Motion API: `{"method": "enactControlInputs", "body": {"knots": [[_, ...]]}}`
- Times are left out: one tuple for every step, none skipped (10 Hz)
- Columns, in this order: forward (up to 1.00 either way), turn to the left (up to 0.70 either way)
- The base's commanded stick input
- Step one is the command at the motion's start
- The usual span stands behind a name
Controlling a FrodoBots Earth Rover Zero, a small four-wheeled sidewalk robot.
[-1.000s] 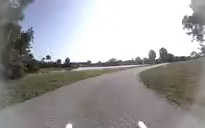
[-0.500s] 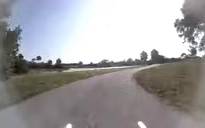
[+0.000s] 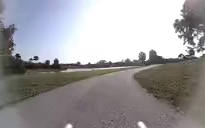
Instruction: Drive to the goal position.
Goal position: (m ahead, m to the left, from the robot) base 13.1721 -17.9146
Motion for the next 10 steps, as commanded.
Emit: {"method": "enactControlInputs", "body": {"knots": [[1.00,-0.04],[1.00,-0.03],[1.00,-0.01],[1.00,0.00],[1.00,0.00],[1.00,0.00],[1.00,-0.02],[1.00,-0.04],[1.00,-0.14],[1.00,-0.23]]}}
